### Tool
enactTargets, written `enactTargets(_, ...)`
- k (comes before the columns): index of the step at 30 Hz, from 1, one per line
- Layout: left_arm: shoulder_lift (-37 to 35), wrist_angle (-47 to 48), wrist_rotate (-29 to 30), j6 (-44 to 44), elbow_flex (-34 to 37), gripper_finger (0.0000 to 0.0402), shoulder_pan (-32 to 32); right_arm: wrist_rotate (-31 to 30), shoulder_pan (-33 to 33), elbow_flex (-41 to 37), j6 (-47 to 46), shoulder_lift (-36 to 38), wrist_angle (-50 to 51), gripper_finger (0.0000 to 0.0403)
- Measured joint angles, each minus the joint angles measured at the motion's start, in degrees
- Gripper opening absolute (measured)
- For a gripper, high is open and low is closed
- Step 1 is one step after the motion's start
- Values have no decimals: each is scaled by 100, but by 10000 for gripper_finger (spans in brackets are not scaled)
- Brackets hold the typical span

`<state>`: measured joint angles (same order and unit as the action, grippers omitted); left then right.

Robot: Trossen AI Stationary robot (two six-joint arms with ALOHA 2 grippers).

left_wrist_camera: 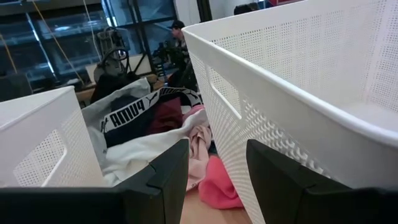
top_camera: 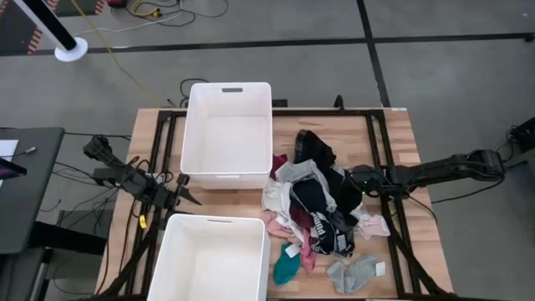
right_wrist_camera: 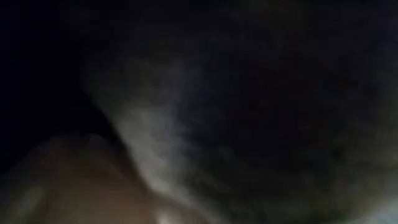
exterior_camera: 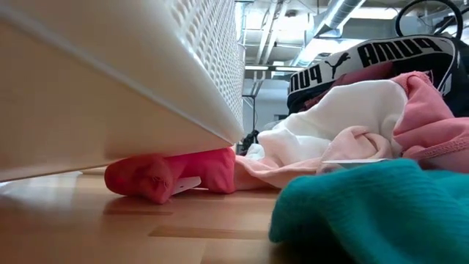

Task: Sort clothes
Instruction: Put the black underwear into the top white laundry bin

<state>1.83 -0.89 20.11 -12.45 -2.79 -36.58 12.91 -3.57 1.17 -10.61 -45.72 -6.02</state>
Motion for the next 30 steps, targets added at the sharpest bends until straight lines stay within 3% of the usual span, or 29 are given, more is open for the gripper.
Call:
enactTargets(16, 0, 0, 34, 339, 0, 157, 0, -2, 0, 17, 14, -2, -130, 163)
enactTargets(30, 2, -261, 51, 778, 11, 157, 0, -17, 134, 28, -359, -2, -1698, 163)
